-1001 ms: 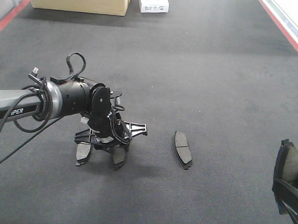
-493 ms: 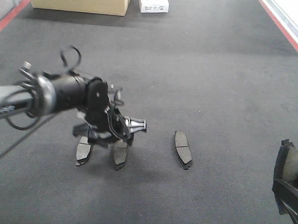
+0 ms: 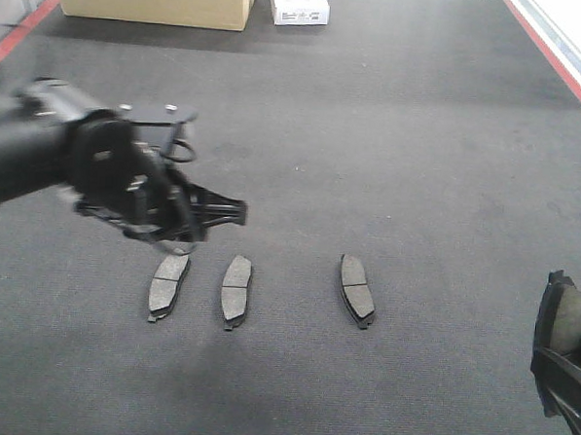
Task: Move and align brake pads A on conveyor
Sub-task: 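Open the left gripper, release the pad, and lift away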
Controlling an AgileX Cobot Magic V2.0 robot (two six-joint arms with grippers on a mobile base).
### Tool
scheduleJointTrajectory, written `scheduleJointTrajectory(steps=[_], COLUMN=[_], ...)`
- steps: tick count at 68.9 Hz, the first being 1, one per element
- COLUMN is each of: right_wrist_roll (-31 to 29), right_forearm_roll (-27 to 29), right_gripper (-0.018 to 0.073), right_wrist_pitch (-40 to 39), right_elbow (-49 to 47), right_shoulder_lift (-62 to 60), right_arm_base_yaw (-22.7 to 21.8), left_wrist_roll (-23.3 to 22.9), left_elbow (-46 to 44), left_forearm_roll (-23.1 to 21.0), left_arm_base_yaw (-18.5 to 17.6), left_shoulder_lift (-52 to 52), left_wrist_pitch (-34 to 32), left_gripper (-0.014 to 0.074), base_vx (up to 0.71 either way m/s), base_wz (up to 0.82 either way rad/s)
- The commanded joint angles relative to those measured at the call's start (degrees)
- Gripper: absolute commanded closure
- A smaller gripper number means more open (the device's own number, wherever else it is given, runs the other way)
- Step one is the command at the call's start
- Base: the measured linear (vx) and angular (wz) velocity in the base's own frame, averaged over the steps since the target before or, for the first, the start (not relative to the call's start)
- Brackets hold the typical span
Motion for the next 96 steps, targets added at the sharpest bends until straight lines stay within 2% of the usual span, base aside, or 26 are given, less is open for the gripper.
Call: scheduleJointTrajectory(steps=[1, 5, 16, 34, 44, 57, 68, 79, 96], right_wrist_roll=[0.0, 0.0, 0.0, 0.0, 0.0, 0.0, 0.0, 0.0, 0.0], right_forearm_roll=[-0.9, -0.9, -0.9, -0.9, -0.9, -0.9, -0.9, -0.9, -0.9], right_gripper=[0.0503, 0.0503, 0.0503, 0.0503, 0.0503, 0.0503, 0.0503, 0.0503, 0.0503], right_wrist_pitch=[-5.2, -5.2, -5.2, -5.2, -5.2, -5.2, -5.2, -5.2, -5.4], right_elbow=[-1.8, -1.8, -1.8, -1.8, -1.8, -1.8, -1.8, -1.8, -1.8], right_shoulder_lift=[0.5, 0.5, 0.5, 0.5, 0.5, 0.5, 0.5, 0.5, 0.5], right_arm_base_yaw=[-0.1, -0.1, -0.1, -0.1, -0.1, -0.1, -0.1, -0.1, -0.1], left_wrist_roll=[-0.4, -0.4, -0.3, 0.1, 0.1, 0.1, 0.1, 0.1, 0.1], left_elbow=[2.8, 5.9, 13.7, 26.1, 32.4, 38.9, 40.9, 40.9, 40.9], left_forearm_roll=[0.7, 0.9, 3.0, 12.4, 15.3, 15.7, 15.7, 15.7, 15.7], left_arm_base_yaw=[-0.1, -0.1, -0.1, -0.1, -0.1, -0.1, -0.1, -0.1, -0.1], left_shoulder_lift=[-7.8, -11.4, -21.0, -41.7, -54.3, -67.7, -76.0, -79.6, -79.7], left_wrist_pitch=[-4.6, -6.3, -9.5, -10.0, -10.1, -10.1, -9.1, -8.9, -8.9], left_gripper=[0.0545, 0.0606, 0.0604, 0.0604, 0.0604, 0.0604, 0.0604, 0.0603, 0.0603], base_vx=[0.00, 0.00, 0.00, 0.00, 0.00, 0.00, 0.00, 0.00, 0.00], base_wz=[0.00, 0.00, 0.00, 0.00, 0.00, 0.00, 0.00, 0.00, 0.00])
